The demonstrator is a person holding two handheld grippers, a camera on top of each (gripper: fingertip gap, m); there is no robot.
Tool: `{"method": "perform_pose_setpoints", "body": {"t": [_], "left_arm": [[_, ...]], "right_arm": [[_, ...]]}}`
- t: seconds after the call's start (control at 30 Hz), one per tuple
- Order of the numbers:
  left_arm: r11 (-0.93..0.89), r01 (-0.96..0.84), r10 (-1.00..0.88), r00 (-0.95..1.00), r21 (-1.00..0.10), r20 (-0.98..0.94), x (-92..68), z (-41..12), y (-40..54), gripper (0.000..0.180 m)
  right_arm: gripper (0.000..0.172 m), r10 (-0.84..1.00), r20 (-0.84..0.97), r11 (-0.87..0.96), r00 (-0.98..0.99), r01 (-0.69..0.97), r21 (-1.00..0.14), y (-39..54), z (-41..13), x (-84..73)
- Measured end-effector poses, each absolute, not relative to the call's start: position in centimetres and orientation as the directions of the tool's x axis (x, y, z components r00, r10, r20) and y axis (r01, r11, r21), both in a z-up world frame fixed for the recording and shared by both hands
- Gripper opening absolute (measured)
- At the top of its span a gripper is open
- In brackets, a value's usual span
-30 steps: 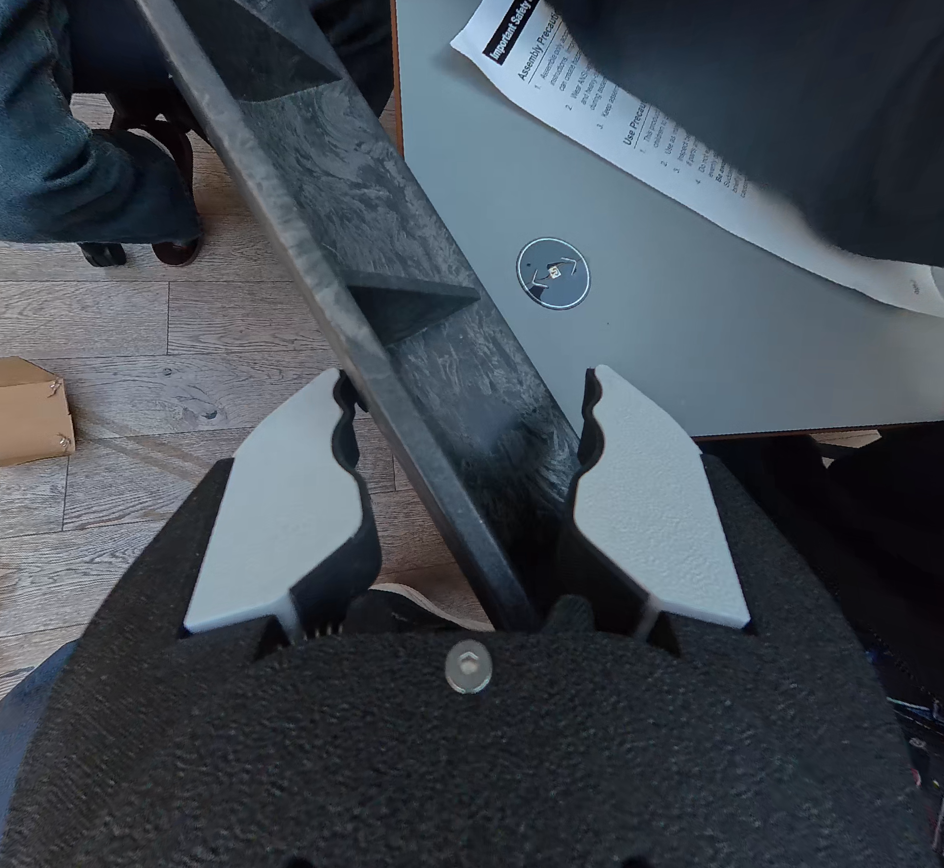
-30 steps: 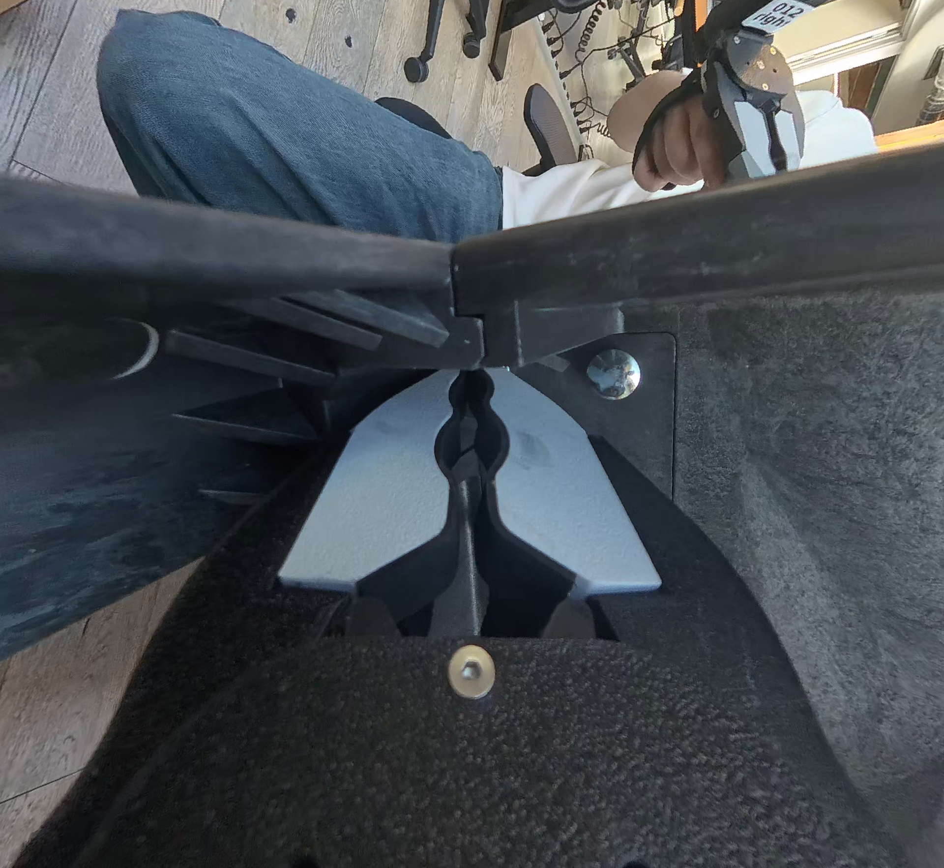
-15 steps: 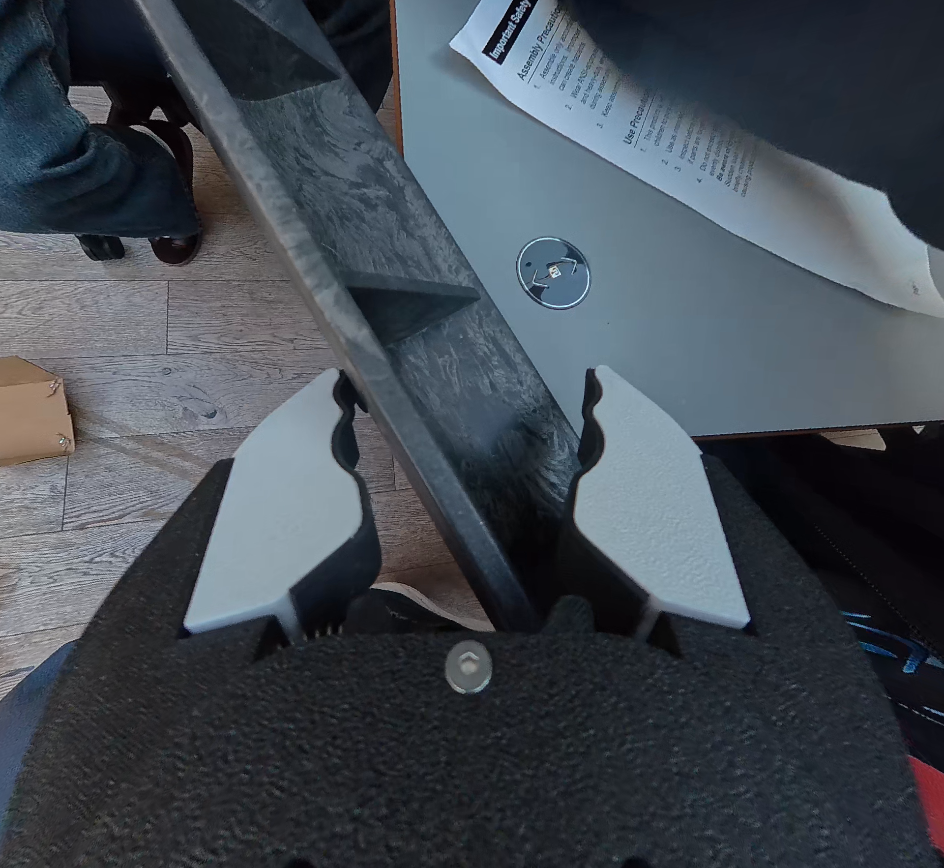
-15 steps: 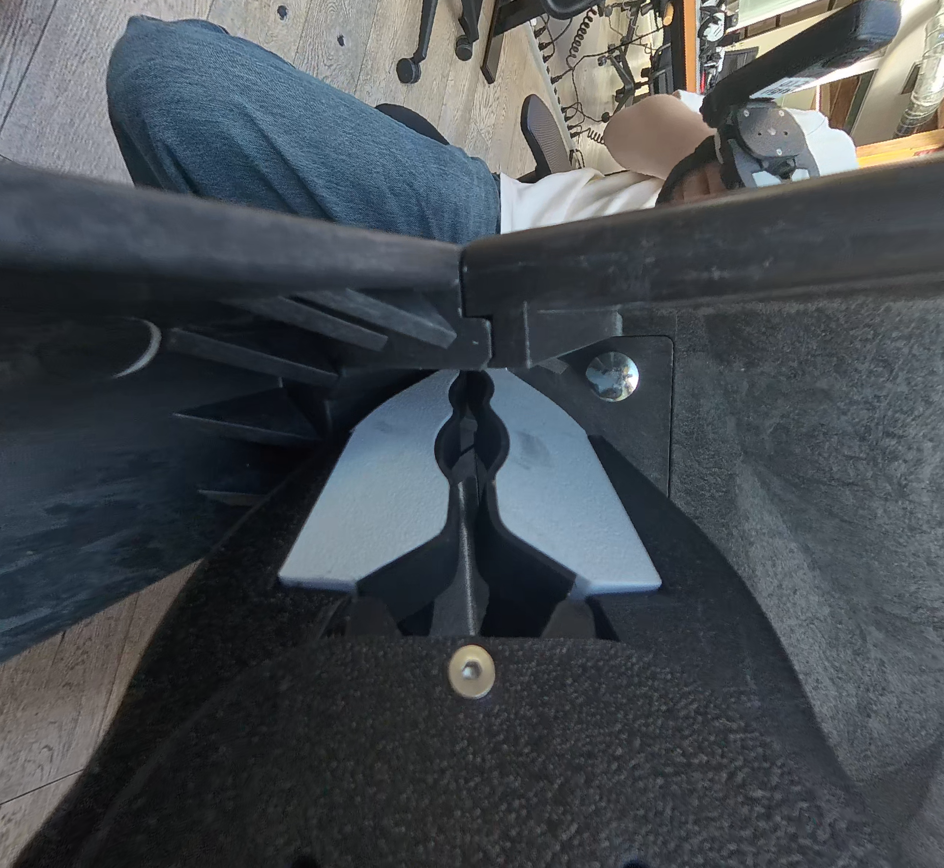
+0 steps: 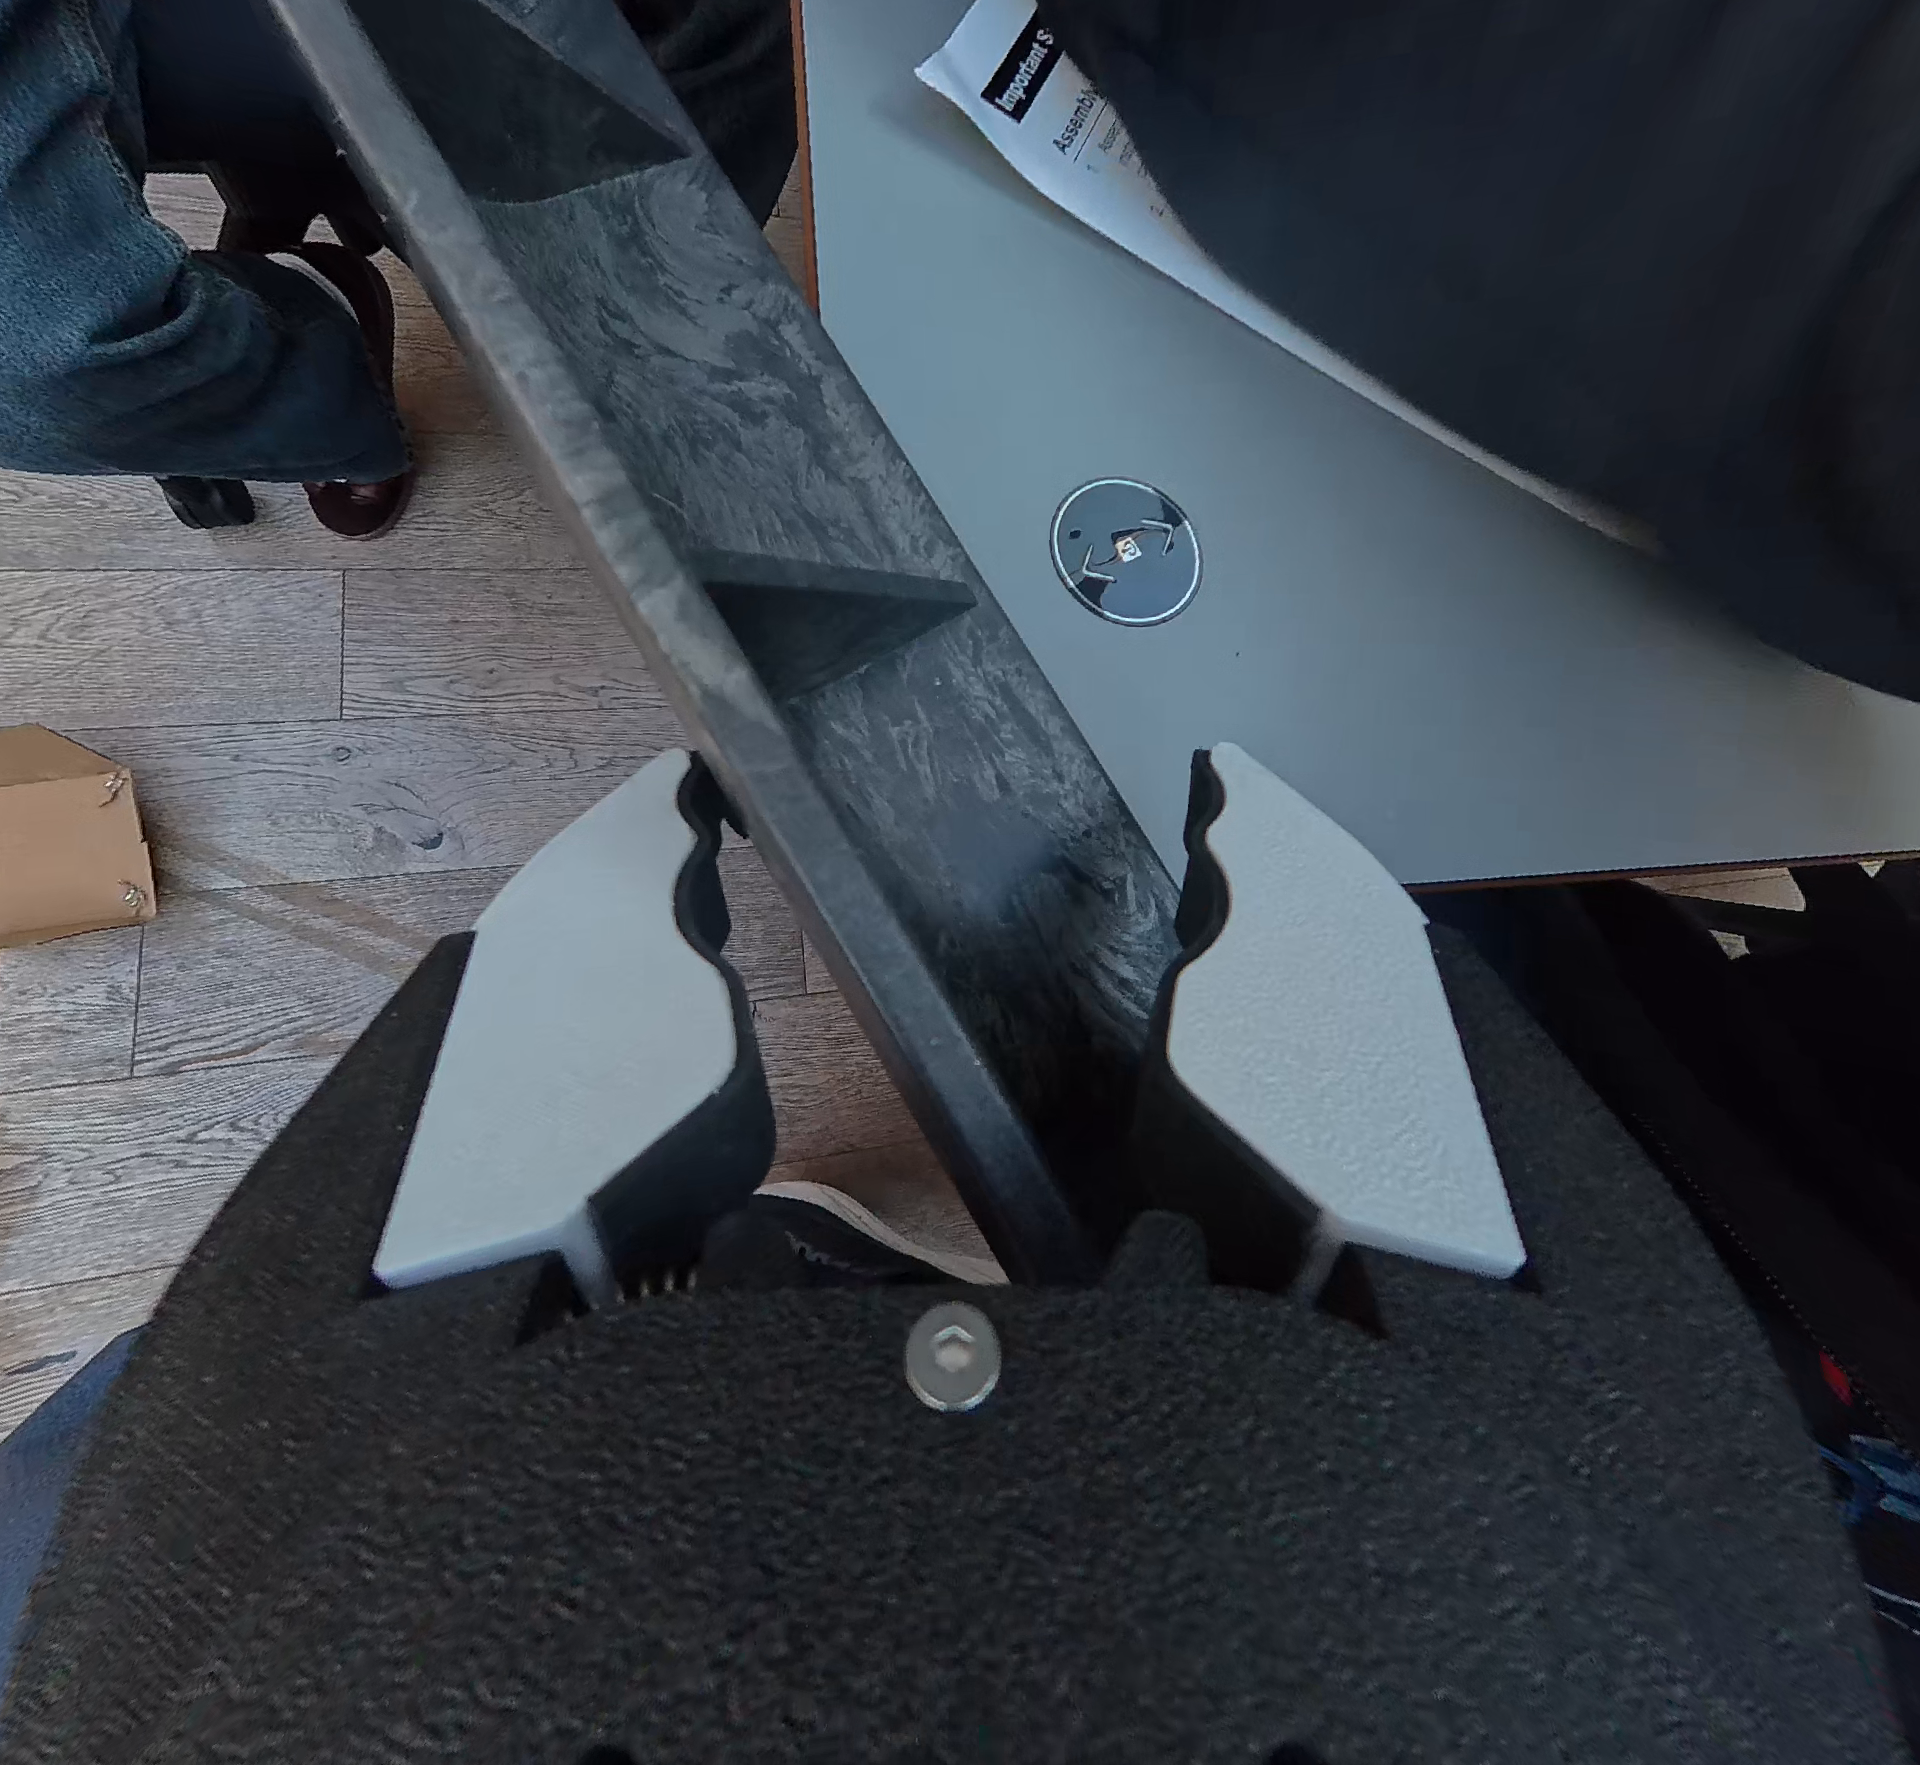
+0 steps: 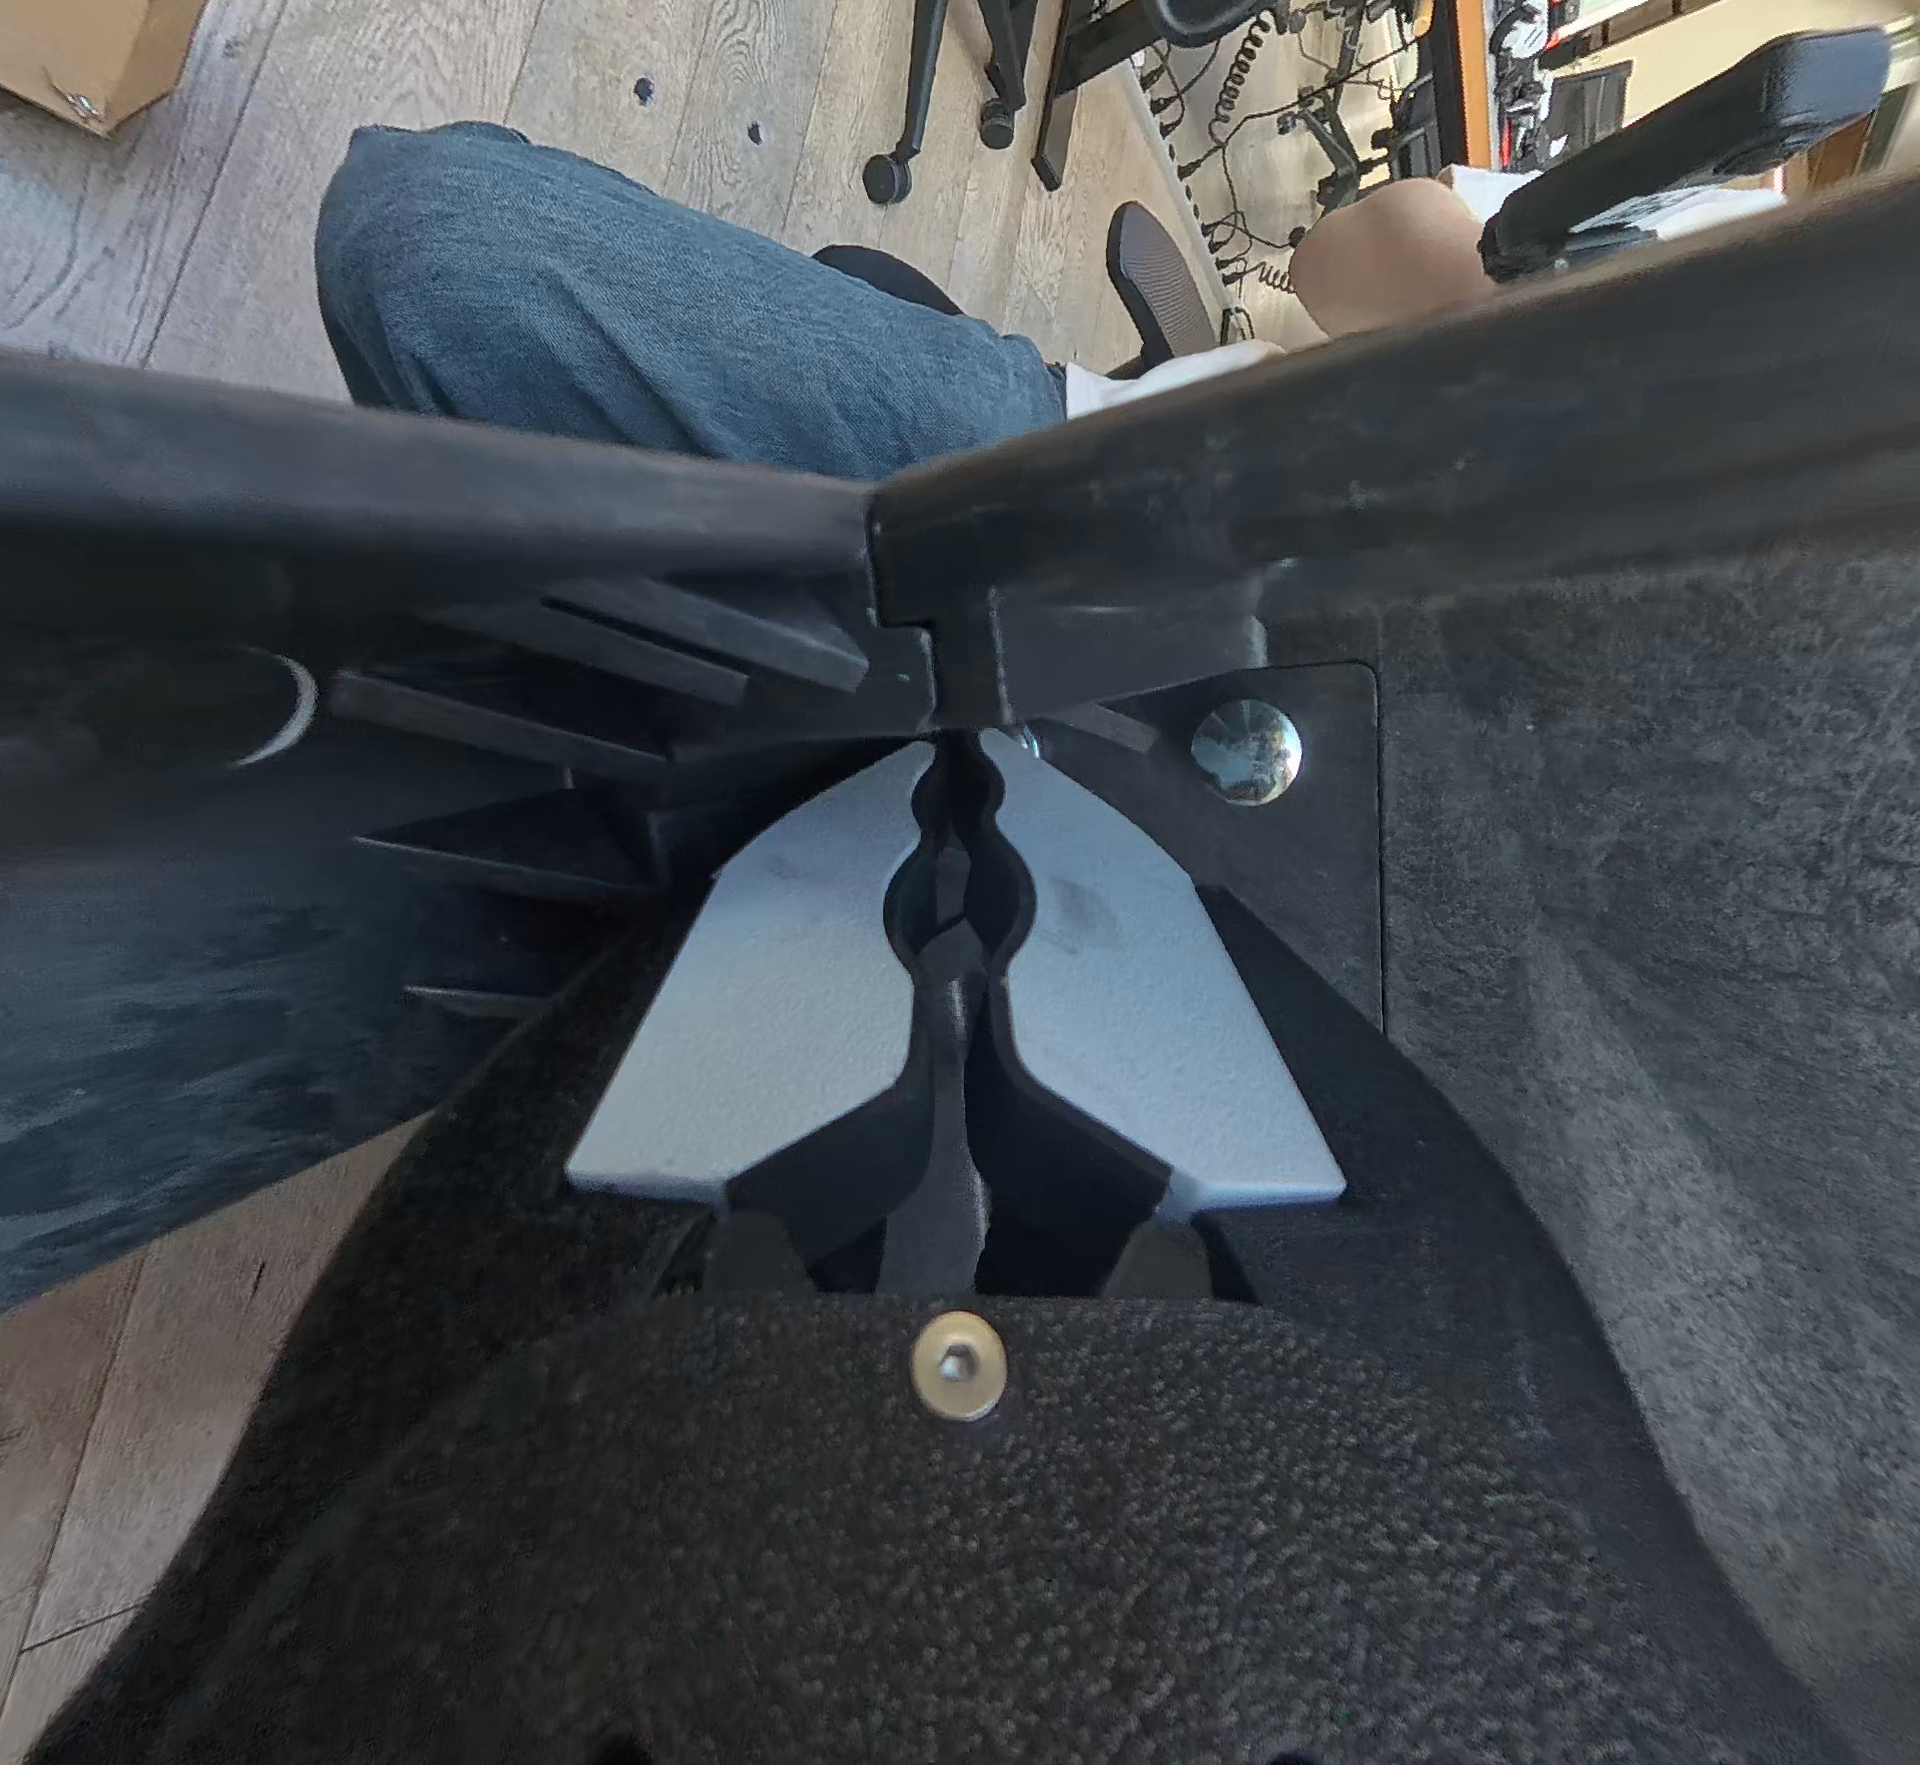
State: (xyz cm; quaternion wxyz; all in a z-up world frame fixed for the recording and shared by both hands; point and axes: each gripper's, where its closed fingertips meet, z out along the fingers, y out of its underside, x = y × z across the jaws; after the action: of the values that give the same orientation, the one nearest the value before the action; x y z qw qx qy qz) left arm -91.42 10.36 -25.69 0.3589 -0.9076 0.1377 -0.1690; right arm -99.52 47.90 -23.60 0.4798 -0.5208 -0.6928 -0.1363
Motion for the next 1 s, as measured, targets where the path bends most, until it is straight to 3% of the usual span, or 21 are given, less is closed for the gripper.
{"method": "perform_pose_setpoints", "body": {"t": [0.43,0.6,0.77,1.0], "left_arm": [[-0.683,-0.051,-0.346,0.901,-0.728,0.262,-91.8,-25.0,10.6,0.086],[-0.602,0.043,-0.342,0.888,-0.797,0.306,-92.0,-23.2,10.0,0.088],[-0.377,0.146,-0.404,0.863,-0.915,0.304,-93.4,-18.9,8.1,0.066],[-0.304,0.282,-0.306,0.876,-0.910,0.374,-100.5,-18.5,3.6,0.065]], "right_arm": [[0.000,0.576,0.817,0.424,0.003,0.853,-0.303,47.9,-23.5,-99.5],[0.000,0.578,0.816,0.431,0.010,0.845,-0.316,47.9,-23.5,-99.6],[0.000,0.585,0.811,0.431,0.023,0.838,-0.335,47.9,-23.4,-99.6],[0.000,0.575,0.818,0.431,0.025,0.841,-0.328,47.9,-23.4,-99.6]]}}
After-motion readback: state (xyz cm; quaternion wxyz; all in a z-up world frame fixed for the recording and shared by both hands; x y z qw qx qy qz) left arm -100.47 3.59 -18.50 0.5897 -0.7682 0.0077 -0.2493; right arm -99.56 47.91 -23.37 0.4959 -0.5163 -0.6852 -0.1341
